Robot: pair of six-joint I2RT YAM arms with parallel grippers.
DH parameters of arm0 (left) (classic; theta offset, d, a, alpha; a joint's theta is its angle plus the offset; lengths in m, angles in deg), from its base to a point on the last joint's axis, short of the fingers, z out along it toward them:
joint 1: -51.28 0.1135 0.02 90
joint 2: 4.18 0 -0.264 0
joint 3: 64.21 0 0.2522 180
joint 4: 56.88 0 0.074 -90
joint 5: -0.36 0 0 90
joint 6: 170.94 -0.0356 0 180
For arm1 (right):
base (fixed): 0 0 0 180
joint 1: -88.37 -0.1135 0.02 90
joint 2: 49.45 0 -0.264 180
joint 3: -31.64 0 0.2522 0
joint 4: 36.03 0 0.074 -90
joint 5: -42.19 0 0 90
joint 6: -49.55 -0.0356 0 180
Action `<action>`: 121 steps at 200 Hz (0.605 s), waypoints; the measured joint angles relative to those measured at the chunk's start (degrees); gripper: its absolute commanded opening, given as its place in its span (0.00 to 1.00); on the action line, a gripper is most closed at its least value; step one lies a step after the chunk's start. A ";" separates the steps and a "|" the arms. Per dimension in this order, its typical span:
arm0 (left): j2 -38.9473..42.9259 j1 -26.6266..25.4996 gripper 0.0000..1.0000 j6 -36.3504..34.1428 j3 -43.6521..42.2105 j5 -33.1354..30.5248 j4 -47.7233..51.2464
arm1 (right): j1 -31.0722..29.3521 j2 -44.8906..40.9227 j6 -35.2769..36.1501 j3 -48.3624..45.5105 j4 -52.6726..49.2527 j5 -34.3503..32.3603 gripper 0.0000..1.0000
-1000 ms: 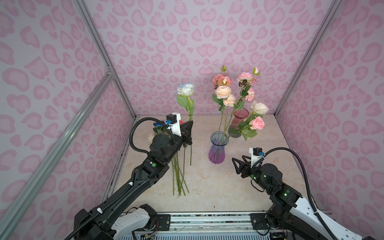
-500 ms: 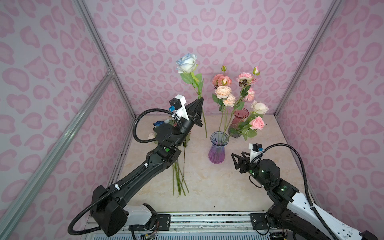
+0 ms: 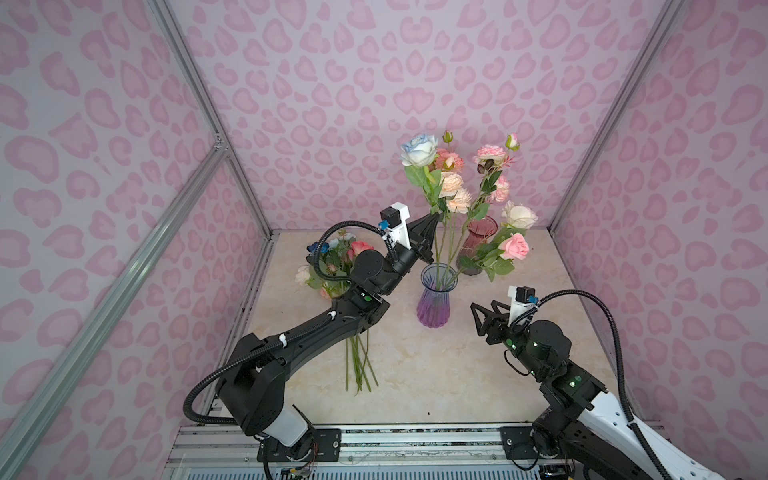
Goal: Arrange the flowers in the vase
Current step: 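Carry the white-blue rose to the purple-blue vase and lower its stem in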
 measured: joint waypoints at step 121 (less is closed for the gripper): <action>0.83 -0.70 0.15 1.07 -6.34 -1.01 0.28 | 0.13 0.37 -0.09 -1.44 -0.28 0.04 0.72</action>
